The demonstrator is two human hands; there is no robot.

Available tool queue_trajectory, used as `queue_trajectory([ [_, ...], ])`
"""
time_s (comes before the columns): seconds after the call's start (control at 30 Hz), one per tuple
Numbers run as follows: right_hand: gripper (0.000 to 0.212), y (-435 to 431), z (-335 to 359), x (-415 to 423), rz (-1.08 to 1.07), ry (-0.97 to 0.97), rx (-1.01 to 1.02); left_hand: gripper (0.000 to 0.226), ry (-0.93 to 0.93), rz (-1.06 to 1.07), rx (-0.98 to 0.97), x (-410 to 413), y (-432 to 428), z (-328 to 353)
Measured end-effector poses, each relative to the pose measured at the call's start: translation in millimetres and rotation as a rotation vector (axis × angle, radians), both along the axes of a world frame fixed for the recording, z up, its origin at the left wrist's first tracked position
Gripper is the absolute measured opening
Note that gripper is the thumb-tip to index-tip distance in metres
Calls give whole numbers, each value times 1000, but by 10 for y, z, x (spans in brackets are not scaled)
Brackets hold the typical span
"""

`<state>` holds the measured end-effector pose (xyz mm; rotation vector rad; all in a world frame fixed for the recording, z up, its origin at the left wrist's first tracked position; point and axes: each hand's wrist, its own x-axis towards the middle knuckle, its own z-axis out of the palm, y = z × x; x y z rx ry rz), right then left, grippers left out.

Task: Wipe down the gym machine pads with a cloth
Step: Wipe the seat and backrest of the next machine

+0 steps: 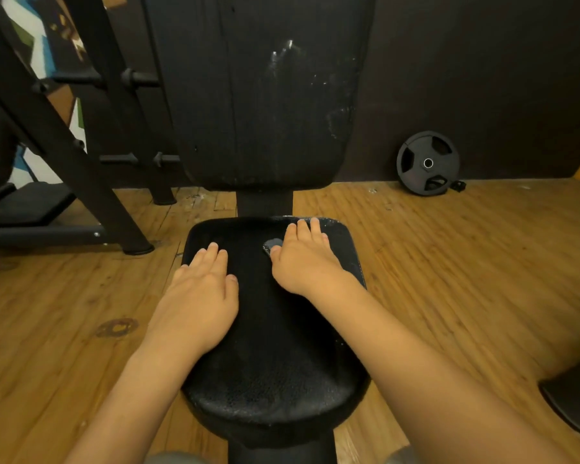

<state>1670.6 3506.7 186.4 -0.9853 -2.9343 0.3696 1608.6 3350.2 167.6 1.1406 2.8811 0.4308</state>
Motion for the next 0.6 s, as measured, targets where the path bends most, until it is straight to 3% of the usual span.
queue_trajectory([
  [0.3, 63, 444, 58, -410, -43, 28, 1, 56, 0, 21, -50, 13, 132, 71],
  [0.6, 62, 348, -102, 0, 62, 80, -3, 64, 7, -11, -53, 47, 241, 34],
])
